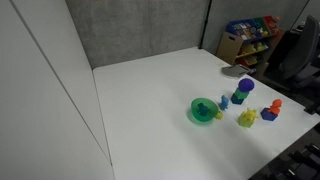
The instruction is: Pick up the yellow object from on top of the lime green block and put it in the green bowl
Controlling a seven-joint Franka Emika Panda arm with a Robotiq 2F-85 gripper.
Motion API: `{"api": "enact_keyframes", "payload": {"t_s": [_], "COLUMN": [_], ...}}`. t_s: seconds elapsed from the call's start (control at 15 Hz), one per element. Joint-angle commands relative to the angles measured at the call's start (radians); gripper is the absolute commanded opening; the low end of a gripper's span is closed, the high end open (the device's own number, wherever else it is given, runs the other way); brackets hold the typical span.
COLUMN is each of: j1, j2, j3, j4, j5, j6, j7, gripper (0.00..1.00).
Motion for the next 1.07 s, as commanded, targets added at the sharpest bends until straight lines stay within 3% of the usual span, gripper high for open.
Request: {"api": "enact_keyframes", "payload": {"t_s": [0.0, 0.6, 1.0], "j1": [0.001, 0.006, 0.014], "j2": [0.0, 0.044, 0.14], "j3": [-0.001, 0.012, 0.04], "j4": [0.002, 0.02, 0.019], "j5": [0.0, 0.006, 0.006], "j6": [-0.002, 0.03, 0.132], "j7": [0.001, 0.019, 0.053], "gripper": [1.0, 1.0, 1.0]}}
